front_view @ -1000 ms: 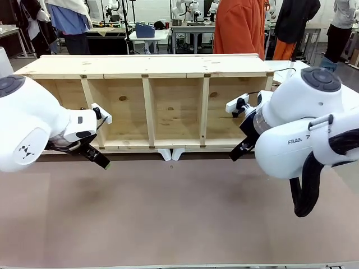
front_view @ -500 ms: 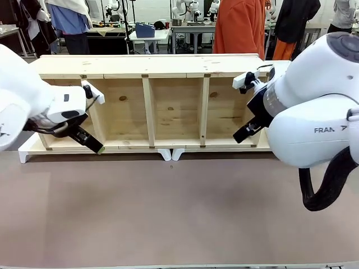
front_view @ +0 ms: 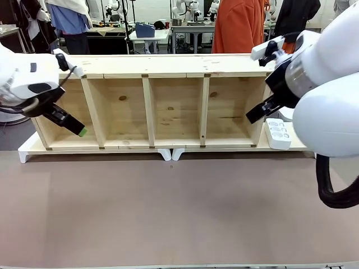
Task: Perform cable management.
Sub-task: When the cord part of the Power Cable appears at the lower middle area of the table and stops, grasp the cord part of the Power Cable.
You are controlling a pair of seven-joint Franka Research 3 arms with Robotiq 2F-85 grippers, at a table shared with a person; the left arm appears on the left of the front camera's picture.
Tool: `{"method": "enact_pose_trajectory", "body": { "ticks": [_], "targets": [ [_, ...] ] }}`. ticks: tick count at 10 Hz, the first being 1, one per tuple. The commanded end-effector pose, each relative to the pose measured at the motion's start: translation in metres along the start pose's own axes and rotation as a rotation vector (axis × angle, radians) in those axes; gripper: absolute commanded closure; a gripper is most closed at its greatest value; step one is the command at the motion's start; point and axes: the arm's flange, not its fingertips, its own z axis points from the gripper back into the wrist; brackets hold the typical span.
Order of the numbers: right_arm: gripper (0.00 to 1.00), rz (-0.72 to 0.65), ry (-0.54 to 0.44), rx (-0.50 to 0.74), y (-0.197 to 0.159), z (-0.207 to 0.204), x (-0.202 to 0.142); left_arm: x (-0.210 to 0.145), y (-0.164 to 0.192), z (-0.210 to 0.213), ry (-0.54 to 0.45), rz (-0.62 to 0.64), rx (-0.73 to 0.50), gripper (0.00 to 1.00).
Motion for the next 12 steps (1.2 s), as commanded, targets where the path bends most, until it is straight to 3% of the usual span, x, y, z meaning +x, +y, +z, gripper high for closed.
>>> {"method": "enact_pose_trajectory", "body": {
  "ticks": [1, 5, 9, 10, 11, 12],
  "targets": [
    [0.00, -0.039, -0.008, -0.084, 0.018, 0.026, -0.111, -0.118, -0.034, 0.004, 0.012, 0.028, 0.063, 0.00],
    [0.00, -0.118, -0.033, -0.153, 0.015, 0.065, -0.145, -0.158, -0.037, 0.036, 0.009, 0.090, 0.115, 0.00],
    [0.00, -0.170, -0.046, -0.161, 0.012, 0.069, -0.167, -0.204, -0.018, 0.045, -0.108, 0.270, 0.106, 0.00],
    [0.00, -0.178, -0.036, -0.158, 0.012, 0.064, -0.165, -0.202, -0.012, 0.042, -0.094, 0.284, 0.101, 0.00],
    [0.00, -0.173, -0.012, -0.147, 0.014, 0.060, -0.161, -0.059, 0.011, 0.142, -0.056, 0.217, 0.105, 0.00],
    [0.00, -0.154, -0.035, -0.137, -0.011, 0.143, -0.042, -0.059, 0.011, 0.142, -0.056, 0.217, 0.105, 0.00]
  ]
}}
